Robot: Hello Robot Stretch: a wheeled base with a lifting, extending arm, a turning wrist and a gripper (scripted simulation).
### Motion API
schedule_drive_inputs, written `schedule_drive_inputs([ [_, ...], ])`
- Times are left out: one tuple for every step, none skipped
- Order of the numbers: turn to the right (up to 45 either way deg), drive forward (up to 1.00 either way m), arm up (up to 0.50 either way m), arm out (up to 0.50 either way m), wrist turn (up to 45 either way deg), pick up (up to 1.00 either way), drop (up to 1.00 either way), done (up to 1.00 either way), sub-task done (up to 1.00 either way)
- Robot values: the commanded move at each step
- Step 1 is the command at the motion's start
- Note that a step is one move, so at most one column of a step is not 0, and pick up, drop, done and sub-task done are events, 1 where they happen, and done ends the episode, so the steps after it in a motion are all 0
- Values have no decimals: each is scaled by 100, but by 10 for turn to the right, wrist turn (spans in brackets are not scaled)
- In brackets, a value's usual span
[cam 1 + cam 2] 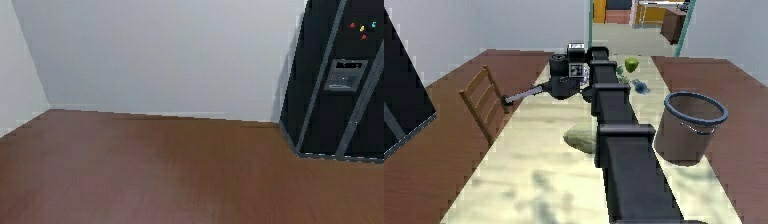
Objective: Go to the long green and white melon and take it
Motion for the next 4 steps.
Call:
schedule_drive_inputs([
  [0,0,0,0,450,0,0,0,0],
  [0,0,0,0,240,0,0,0,0],
  [0,0,-24,0,0,0,0,0,0],
  [0,0,0,0,0,100,0,0,0],
])
